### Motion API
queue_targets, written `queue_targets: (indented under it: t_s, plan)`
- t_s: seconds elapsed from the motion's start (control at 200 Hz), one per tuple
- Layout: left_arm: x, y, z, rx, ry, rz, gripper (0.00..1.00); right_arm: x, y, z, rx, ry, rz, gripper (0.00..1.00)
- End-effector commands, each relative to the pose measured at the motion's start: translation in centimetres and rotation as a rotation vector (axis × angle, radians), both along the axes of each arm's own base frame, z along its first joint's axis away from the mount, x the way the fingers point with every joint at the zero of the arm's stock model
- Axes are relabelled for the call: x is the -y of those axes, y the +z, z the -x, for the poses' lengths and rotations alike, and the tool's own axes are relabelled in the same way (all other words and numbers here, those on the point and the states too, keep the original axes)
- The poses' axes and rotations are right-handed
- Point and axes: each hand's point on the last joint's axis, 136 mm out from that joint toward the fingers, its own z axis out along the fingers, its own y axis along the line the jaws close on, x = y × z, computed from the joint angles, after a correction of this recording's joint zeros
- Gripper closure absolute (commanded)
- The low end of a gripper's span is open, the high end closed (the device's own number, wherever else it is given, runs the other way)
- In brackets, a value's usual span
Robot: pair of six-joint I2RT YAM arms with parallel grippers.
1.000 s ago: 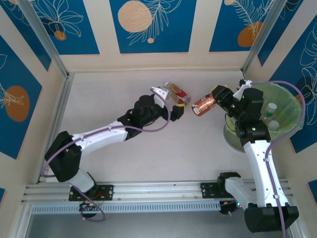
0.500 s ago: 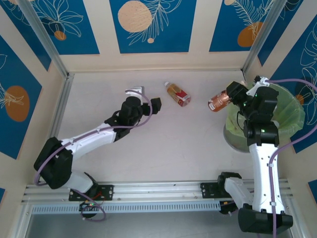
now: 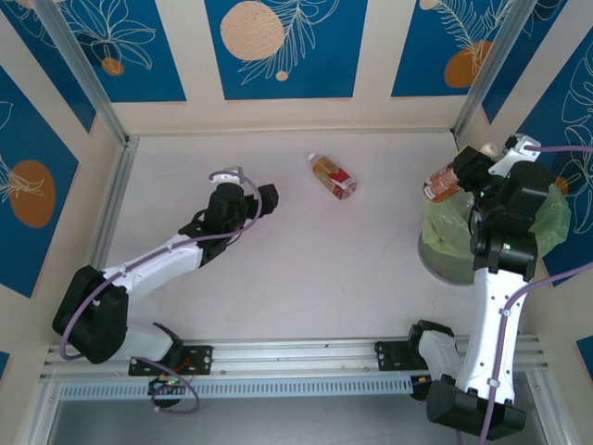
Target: Put the plastic bottles in the bin
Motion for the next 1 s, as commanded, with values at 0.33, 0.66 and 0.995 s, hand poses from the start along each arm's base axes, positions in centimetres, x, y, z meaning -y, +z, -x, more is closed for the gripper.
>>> queue_targets:
  t_s: [0.33,0.66,0.995]
  plan:
    - [2.6,0.6,-0.8,-0.017,-0.125,-0.012,0.00,6.2,-1.2,-0.8,-0.179,-0.360,0.509,1.00]
    - [1.8,0.5,-1.0,-0.025,-0.087,-0.049,0.00,-2.4,0.6,-2.1,-0.032,0.103,0.234,1.00]
    - [1.8,0.0,-1.2,-0.038,-0.080,-0.059,0.00,-1.1,6.0,0.8,0.108,-0.011,0.350,1.00]
